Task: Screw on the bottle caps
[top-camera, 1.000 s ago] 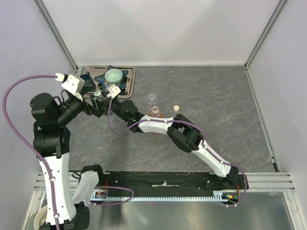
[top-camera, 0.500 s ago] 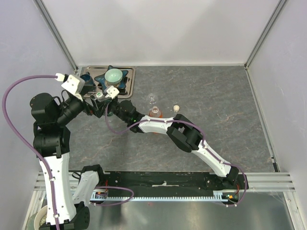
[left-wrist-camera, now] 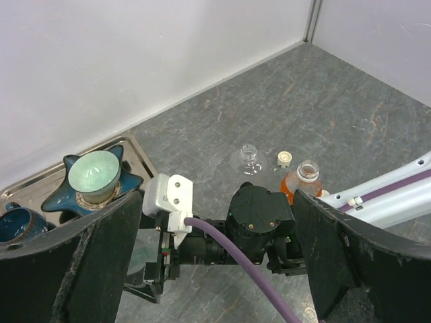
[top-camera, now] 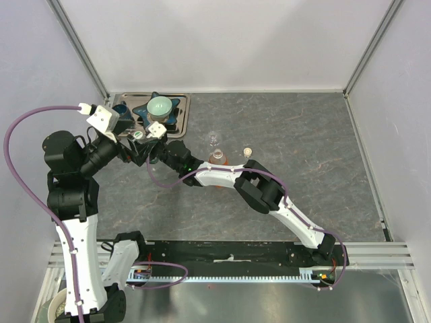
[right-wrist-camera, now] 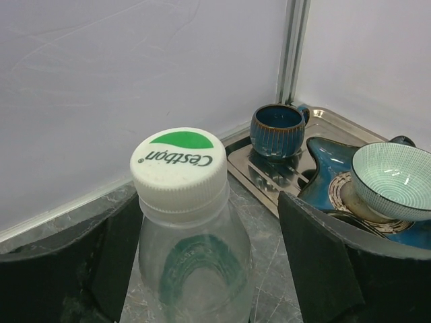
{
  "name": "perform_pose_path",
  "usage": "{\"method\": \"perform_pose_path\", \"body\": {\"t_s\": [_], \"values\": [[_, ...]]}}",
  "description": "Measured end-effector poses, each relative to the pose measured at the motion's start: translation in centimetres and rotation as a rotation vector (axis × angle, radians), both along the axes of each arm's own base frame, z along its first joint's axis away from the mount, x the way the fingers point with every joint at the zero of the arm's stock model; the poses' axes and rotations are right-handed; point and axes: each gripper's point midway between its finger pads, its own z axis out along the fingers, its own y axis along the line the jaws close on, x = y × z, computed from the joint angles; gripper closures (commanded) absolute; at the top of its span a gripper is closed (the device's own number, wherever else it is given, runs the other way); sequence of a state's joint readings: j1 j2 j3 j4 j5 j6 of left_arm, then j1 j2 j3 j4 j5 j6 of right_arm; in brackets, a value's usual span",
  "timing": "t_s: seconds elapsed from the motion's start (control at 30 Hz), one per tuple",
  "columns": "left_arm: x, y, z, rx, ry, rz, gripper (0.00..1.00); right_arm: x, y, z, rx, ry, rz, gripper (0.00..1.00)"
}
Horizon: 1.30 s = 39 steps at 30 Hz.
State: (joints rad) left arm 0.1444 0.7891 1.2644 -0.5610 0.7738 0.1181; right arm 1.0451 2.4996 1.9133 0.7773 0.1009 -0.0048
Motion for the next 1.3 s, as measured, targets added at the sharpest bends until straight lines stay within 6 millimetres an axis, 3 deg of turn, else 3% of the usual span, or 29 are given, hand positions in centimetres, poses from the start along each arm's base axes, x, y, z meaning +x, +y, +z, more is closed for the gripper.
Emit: {"method": "perform_pose_path", "body": {"t_s": [0.07, 0.33, 0.6, 0.8, 1.13, 1.3], "values": [[0.0, -0.1, -0.1, -0.004, 0.002, -0.007, 0.00, 0.1, 0.0, -0.1, -0.005, 0.001, 0.002, 0.02], [0.0, -0.3, -0.1, -0.012, 0.004, -0.022, 0.01, 0.6, -0.4, -0.5, -0.040, 0.014, 0.009, 0.02], [0.0, -0.4, 0.1, -0.022, 0.000, -0.021, 0.01, 0.4, -0.8, 2.1, -0.027, -0.009, 0.032, 0.02], [0.3, -0.4, 0.4, -0.033, -0.005, -0.020, 0.01, -0.8, -1.1, 3.5, -0.045, -0.020, 0.078, 0.02], [1.3, -0.2, 1.2, -0.041, -0.016, -0.013, 0.00, -3.0, -3.8, 6.4, -0.084, -0.045, 0.110, 0.02], [1.9, -0.2, 1.7, -0.044, -0.013, -0.017, 0.00, -5.0, -6.9, 8.8, -0.104, -0.057, 0.119, 0.02]]}}
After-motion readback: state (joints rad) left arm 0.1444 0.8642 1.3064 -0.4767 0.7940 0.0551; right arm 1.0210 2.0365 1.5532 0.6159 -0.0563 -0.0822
